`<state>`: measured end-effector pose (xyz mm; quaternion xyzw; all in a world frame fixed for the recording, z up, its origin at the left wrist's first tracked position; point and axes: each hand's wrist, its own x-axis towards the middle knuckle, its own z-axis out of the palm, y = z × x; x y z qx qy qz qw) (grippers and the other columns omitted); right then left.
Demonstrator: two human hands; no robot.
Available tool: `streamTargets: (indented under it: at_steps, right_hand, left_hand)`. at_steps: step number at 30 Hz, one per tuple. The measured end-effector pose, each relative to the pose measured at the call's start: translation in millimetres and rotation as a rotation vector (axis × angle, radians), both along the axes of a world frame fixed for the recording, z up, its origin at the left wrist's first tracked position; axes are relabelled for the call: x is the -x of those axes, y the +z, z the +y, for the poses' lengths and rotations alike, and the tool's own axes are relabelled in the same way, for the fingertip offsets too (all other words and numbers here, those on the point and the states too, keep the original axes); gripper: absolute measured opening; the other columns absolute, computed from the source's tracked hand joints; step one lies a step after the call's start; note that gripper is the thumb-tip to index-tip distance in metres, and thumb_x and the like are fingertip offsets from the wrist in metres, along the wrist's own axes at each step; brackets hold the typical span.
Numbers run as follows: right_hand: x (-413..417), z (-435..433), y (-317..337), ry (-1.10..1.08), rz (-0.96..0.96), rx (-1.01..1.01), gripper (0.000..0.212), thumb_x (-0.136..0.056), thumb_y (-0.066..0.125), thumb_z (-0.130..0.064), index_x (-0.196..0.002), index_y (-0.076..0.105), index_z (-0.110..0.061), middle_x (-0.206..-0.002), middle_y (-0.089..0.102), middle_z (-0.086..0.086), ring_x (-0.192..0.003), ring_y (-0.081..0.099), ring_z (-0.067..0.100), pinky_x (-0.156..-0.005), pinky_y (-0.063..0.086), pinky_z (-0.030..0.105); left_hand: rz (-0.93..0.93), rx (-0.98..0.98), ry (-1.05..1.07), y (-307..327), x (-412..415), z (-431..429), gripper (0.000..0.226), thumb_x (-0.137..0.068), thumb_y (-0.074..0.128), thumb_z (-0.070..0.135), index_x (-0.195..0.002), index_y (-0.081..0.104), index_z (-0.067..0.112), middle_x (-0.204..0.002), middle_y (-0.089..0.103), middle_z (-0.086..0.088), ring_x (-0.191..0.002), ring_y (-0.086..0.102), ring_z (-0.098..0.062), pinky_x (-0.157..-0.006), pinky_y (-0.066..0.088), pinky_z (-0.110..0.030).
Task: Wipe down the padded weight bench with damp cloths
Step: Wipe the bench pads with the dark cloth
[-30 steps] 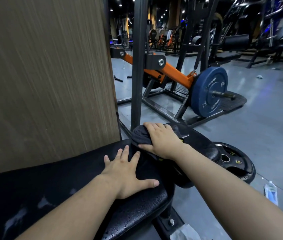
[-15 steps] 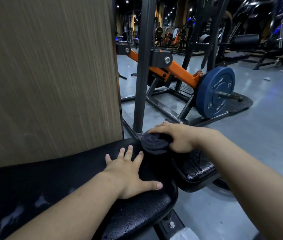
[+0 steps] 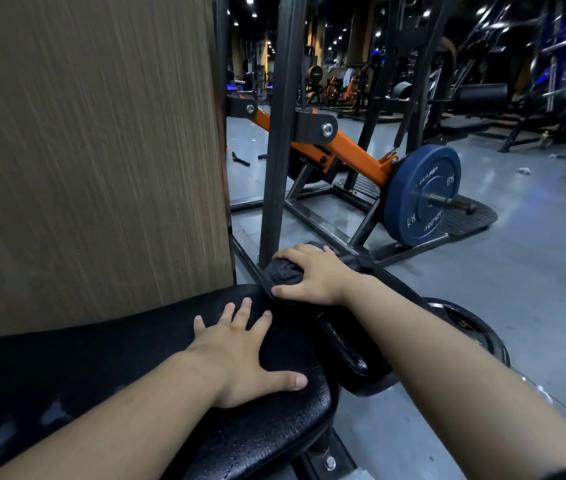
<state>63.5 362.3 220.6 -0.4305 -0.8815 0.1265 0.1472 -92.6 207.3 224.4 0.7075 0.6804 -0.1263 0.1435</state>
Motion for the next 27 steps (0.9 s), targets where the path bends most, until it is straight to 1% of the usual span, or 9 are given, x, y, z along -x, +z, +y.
streamTargets:
  at_steps: [4,7,11,15,20,22,24,26,27]
  right_hand:
    - [11.6,16.4,10.4,-0.055,-0.110,0.072,0.071,-0.059,0.049,-0.080,-0.121,0.052,-0.044,-0.113,0.056,-0.010,-0.119,0.051,0.020,-0.105,0.033,0.046]
    - [18.6,26.5,14.7,-0.092,-0.173,0.115,0.069,-0.062,0.051,-0.080,-0.119,0.054,-0.043,-0.117,0.059,-0.006,-0.115,0.054,0.022,-0.097,0.040,0.043]
    - [12.4,37.9,9.4,-0.083,-0.057,0.219,0.054,-0.061,0.059,-0.076,-0.104,0.060,-0.041,-0.107,0.066,-0.008,-0.106,0.059,0.018,-0.096,0.047,0.037]
    - [-9.1,47.3,8.1,-0.091,0.052,0.248,0.030,-0.078,0.064,-0.060,-0.101,0.063,-0.041,-0.102,0.066,-0.007,-0.102,0.060,0.016,-0.089,0.044,0.029]
    - [-28.6,59.1,7.0,-0.125,0.074,0.232,0.020,-0.081,0.062,-0.059,-0.098,0.059,-0.049,-0.105,0.065,-0.009,-0.105,0.058,0.015,-0.090,0.040,0.028]
    - [-39.2,64.6,5.2,-0.155,0.086,0.229,0.025,-0.084,0.062,-0.057,-0.106,0.059,-0.047,-0.111,0.064,-0.009,-0.108,0.056,0.015,-0.093,0.038,0.028]
    - [-50.5,68.5,4.6,-0.195,0.096,0.233,0.045,-0.078,0.062,-0.063,-0.118,0.059,-0.043,-0.118,0.062,-0.009,-0.112,0.055,0.015,-0.099,0.038,0.031]
    - [-62.0,71.3,4.4,-0.241,0.131,0.245,0.061,-0.067,0.061,-0.071,-0.121,0.059,-0.042,-0.121,0.062,-0.009,-0.115,0.055,0.015,-0.105,0.038,0.034]
    - [-67.3,71.7,4.3,-0.252,0.150,0.253,0.059,-0.068,0.063,-0.070,-0.120,0.060,-0.042,-0.121,0.063,-0.008,-0.115,0.056,0.015,-0.106,0.038,0.034]
  left_hand:
    - [-0.029,-0.005,0.016,-0.9,2.1,0.0,0.122,-0.062,0.034,0.099,-0.157,-0.008,0.035,-0.163,-0.022,-0.001,-0.151,-0.017,-0.022,-0.119,-0.002,-0.062]
    - [-0.040,-0.009,0.019,-1.0,3.1,0.3,0.124,-0.058,0.034,0.100,-0.156,-0.006,0.036,-0.164,-0.021,0.001,-0.151,-0.016,-0.021,-0.119,-0.002,-0.061]
    - [-0.056,-0.015,0.027,-2.0,4.5,-0.2,0.125,-0.055,0.033,0.102,-0.156,-0.004,0.038,-0.164,-0.020,0.003,-0.151,-0.016,-0.018,-0.120,-0.003,-0.060]
    - [-0.056,-0.014,0.026,-2.9,4.2,-0.7,0.124,-0.056,0.034,0.101,-0.156,-0.005,0.039,-0.163,-0.021,0.004,-0.151,-0.017,-0.018,-0.120,-0.004,-0.060]
    - [-0.066,-0.008,0.031,-3.1,5.0,-1.2,0.122,-0.058,0.035,0.100,-0.156,-0.006,0.039,-0.163,-0.021,0.004,-0.151,-0.018,-0.018,-0.119,-0.005,-0.060]
    - [-0.065,-0.005,0.030,-3.4,4.8,-1.3,0.121,-0.059,0.035,0.100,-0.156,-0.005,0.040,-0.163,-0.022,0.004,-0.151,-0.018,-0.018,-0.119,-0.005,-0.061]
    - [-0.069,-0.002,0.031,-3.9,5.1,-1.2,0.120,-0.060,0.036,0.099,-0.156,-0.005,0.040,-0.163,-0.022,0.004,-0.150,-0.019,-0.018,-0.119,-0.005,-0.061]
    - [-0.077,-0.002,0.032,-4.5,5.5,-0.6,0.120,-0.060,0.036,0.099,-0.156,-0.005,0.040,-0.163,-0.022,0.005,-0.150,-0.019,-0.018,-0.119,-0.005,-0.061]
    - [-0.077,-0.002,0.032,-5.1,5.8,-0.2,0.120,-0.059,0.035,0.099,-0.156,-0.006,0.040,-0.163,-0.022,0.005,-0.150,-0.019,-0.018,-0.119,-0.005,-0.061]
